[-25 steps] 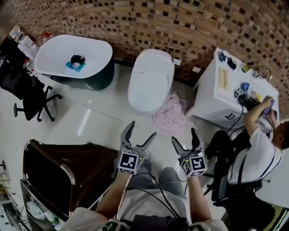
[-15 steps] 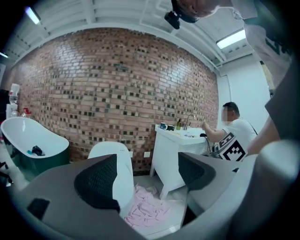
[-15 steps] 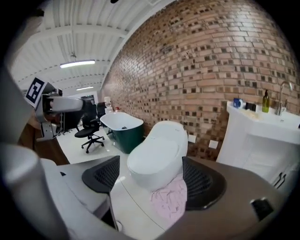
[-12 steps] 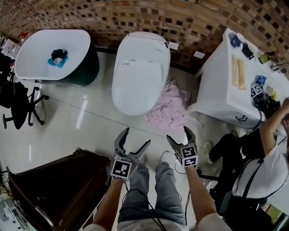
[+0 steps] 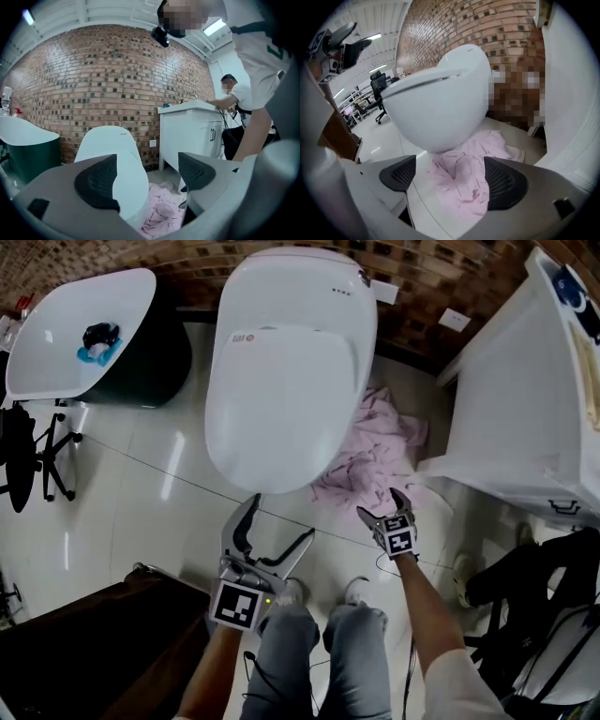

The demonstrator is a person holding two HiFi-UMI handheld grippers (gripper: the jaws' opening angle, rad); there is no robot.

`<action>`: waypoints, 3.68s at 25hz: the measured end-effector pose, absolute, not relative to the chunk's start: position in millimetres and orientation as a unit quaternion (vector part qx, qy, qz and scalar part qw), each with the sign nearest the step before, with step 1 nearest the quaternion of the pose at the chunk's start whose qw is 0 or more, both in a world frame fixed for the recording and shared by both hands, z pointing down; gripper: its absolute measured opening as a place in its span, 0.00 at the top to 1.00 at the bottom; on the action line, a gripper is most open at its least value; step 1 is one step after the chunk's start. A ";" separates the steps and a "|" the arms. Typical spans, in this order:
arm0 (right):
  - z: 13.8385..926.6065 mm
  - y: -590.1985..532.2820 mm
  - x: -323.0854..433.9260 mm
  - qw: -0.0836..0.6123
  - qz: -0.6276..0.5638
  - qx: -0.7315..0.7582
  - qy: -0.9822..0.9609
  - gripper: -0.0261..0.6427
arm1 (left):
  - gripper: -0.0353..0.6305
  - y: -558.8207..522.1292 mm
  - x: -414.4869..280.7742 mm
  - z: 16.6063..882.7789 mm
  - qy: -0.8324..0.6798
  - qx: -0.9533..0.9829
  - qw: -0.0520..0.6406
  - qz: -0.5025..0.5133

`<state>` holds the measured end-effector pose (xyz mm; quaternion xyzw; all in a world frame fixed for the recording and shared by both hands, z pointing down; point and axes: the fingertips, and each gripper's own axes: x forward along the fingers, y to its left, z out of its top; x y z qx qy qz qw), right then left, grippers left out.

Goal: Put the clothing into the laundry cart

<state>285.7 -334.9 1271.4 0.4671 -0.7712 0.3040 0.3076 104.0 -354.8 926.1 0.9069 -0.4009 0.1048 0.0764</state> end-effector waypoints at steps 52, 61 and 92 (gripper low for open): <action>294.9 -320.8 236.5 -0.212 0.031 0.463 -0.860 0.72 | 0.35 -296.2 0.1 390.3 -0.499 0.867 0.018 0.002; 205.5 -284.5 121.3 -0.274 0.025 0.271 -0.922 0.72 | 0.35 -217.4 -86.3 334.9 -0.628 0.778 -0.031 0.014; 327.1 86.8 -519.5 0.213 -0.110 -0.190 -0.952 0.24 | 0.35 261.7 -367.3 291.5 -0.924 0.376 -0.066 0.012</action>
